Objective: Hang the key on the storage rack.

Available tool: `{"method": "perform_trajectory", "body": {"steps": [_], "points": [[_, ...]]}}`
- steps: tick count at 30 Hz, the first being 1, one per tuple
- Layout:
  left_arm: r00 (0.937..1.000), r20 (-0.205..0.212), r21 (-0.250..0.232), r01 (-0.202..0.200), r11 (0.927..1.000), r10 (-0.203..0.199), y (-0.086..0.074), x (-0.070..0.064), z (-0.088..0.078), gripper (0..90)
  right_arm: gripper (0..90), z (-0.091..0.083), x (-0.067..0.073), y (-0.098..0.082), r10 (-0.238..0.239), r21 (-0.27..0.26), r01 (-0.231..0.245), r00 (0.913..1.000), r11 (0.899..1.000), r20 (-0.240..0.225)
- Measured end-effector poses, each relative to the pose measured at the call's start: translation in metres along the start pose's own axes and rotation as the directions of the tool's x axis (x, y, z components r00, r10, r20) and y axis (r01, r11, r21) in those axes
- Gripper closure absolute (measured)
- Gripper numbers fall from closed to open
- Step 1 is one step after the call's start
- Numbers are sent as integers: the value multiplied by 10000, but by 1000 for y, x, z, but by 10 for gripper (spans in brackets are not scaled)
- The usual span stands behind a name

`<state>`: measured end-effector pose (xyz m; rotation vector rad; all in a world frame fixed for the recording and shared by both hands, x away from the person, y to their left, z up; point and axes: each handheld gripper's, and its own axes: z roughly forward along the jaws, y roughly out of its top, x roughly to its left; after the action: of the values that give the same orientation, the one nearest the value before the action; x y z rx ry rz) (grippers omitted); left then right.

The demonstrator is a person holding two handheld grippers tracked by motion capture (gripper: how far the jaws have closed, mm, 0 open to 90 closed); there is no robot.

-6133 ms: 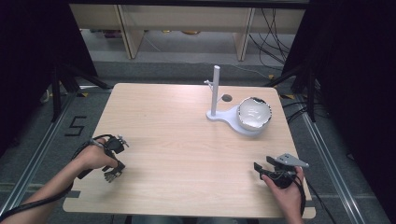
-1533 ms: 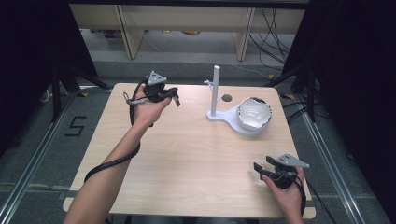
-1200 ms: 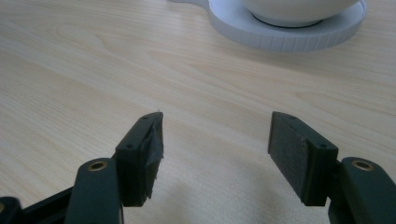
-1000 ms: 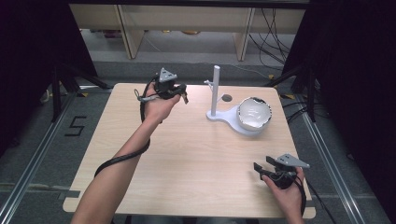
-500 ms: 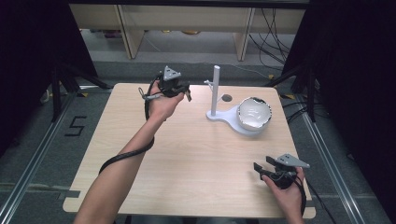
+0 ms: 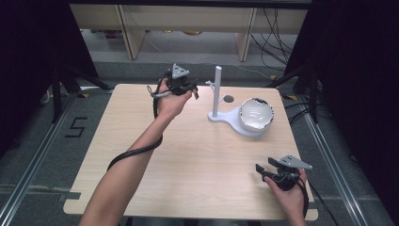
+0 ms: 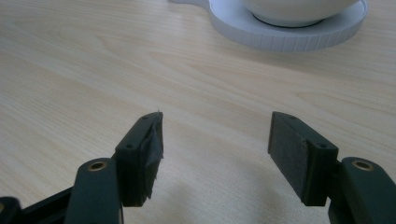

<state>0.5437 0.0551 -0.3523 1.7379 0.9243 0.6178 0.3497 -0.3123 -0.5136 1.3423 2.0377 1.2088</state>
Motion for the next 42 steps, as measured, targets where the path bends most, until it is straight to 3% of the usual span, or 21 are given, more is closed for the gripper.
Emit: {"method": "perform_trajectory", "body": {"steps": [16, 42], "points": [[9999, 145, -284, -32, 9996, 36, 8, -13, 12, 889, 365, 0, 0, 0, 6, 4, -6, 10000, 10000, -10], [9998, 141, -448, -95, 9990, 101, 13, -19, 18, 889, 364, 1, -2, 0, -189, -44, 189, 9998, 9998, -21]]}}
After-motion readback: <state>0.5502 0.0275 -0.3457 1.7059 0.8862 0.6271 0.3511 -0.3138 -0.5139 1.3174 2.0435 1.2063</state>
